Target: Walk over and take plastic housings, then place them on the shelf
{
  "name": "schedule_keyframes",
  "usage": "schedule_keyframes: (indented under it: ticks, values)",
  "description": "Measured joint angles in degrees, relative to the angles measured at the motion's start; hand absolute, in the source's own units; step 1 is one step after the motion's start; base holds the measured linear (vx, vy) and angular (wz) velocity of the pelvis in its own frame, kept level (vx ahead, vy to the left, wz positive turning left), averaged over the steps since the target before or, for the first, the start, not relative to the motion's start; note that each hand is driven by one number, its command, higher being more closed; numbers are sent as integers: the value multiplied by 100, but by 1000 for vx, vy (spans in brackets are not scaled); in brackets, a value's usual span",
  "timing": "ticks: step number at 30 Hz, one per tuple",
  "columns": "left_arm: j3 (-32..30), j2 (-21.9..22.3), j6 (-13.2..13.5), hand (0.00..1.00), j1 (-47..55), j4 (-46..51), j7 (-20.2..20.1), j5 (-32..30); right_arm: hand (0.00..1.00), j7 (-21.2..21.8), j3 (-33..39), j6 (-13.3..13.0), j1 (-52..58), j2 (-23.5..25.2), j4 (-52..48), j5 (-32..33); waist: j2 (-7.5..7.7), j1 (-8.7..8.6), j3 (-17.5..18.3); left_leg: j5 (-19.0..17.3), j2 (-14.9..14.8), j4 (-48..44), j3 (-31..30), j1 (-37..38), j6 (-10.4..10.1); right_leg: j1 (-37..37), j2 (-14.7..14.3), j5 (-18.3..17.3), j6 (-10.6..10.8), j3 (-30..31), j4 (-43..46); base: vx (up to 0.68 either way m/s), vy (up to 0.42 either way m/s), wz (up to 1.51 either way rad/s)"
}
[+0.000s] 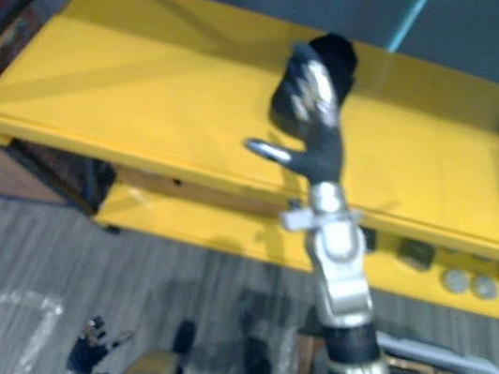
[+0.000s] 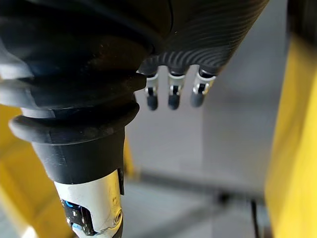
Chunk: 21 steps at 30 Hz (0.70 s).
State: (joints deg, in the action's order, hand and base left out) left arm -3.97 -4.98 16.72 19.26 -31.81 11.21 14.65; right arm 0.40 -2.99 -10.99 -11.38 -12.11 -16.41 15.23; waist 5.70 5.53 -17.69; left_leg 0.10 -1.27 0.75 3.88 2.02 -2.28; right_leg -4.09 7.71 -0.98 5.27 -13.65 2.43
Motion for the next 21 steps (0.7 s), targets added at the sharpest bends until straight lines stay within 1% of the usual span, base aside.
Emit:
schedule_keyframes:
  ticks: [2,4,5,6,7,8,9,10,11,12,13,14,17,18,19,20,21]
  values:
    - [-36,81,57,0,11,36,60,-9,0,-26,223,-55,788,17,-164,-20,-18,-125,165,-76,9,-9,154,37,15,18,9,33,33,138,-51,32,49,-43]
    - [-98,221,224,0,46,112,223,-7,0,-60,569,-185,1614,154,-164,55,-70,-250,333,-155,11,-6,313,111,29,19,6,61,51,319,-113,31,42,-44]
    - [-173,313,308,0,76,161,292,-5,0,-207,814,-280,2135,326,-163,-2,-127,-391,462,-208,13,-2,365,113,32,57,-5,64,55,404,-129,15,16,-28]
    - [-187,330,327,0,79,165,316,-3,0,-257,868,-292,2238,364,-162,-45,-137,-411,497,-211,12,1,401,108,32,85,-7,65,55,433,-129,28,21,-35]
    - [-209,371,341,0,114,239,384,-1,0,-408,1058,-372,2622,512,-144,-49,-193,-480,594,-221,2,25,500,108,31,156,-29,77,58,524,-134,44,11,-40]
    - [-210,385,344,0,138,377,413,-2,0,-555,1286,-511,3064,671,-112,-14,-263,-583,647,-221,-10,48,597,117,30,207,-53,96,57,622,-144,45,7,-41]
    - [-213,384,351,0,148,420,423,-2,0,-583,1354,-554,3210,724,-69,-7,-282,-638,661,-220,-13,59,615,128,29,207,-60,109,58,649,-161,40,-3,-28]
    - [-214,382,357,0,149,490,431,0,0,-625,1445,-679,3479,819,72,106,-314,-720,679,-225,-18,68,640,157,23,196,-68,114,60,691,-180,26,3,-20]
    - [-214,382,362,0,154,538,446,2,0,-643,1469,-810,3632,880,233,220,-322,-765,685,-233,-28,76,683,200,14,179,-71,115,60,744,-183,25,12,-20]
    - [-212,380,366,0,156,549,459,4,0,-646,1465,-907,3710,930,350,249,-328,-785,706,-239,-37,74,719,210,11,181,-70,115,60,760,-184,21,18,-23]
    - [-201,371,366,0,146,549,495,9,0,-650,1440,-1094,3817,1010,621,262,-327,-820,734,-241,-49,72,770,244,8,180,-72,115,60,801,-182,16,15,-20]
    - [-184,372,366,0,140,549,547,16,0,-653,1365,-1200,3889,1051,896,328,-326,-830,737,-246,-54,73,784,301,1,136,-81,114,59,828,-182,5,6,-14]
    - [-125,374,376,0,176,543,668,20,0,-677,1144,-1348,3990,1125,1362,378,-338,-812,754,-251,-56,71,775,394,-6,36,-80,108,54,820,-179,-36,-2,-1]
    - [-108,374,387,0,191,543,680,25,0,-678,1099,-1385,3995,1134,1402,381,-345,-807,775,-251,-56,73,772,392,-6,38,-79,106,54,815,-174,-55,-2,2]
    - [-26,369,447,0,241,543,786,28,0,-691,1006,-1475,3996,1146,1488,387,-360,-803,817,-251,-55,72,772,393,-6,44,-79,103,52,804,-157,-53,-4,2]
    - [54,374,453,0,288,546,881,25,0,-711,943,-1559,4019,1162,1521,403,-381,-803,870,-251,-54,73,774,393,-6,58,-80,93,42,798,-134,-49,-4,1]
    - [78,382,453,0,315,549,908,25,0,-736,905,-1583,4026,1163,1527,435,-394,-804,893,-251,-53,75,774,393,-6,76,-81,89,38,797,-122,-51,-5,-1]
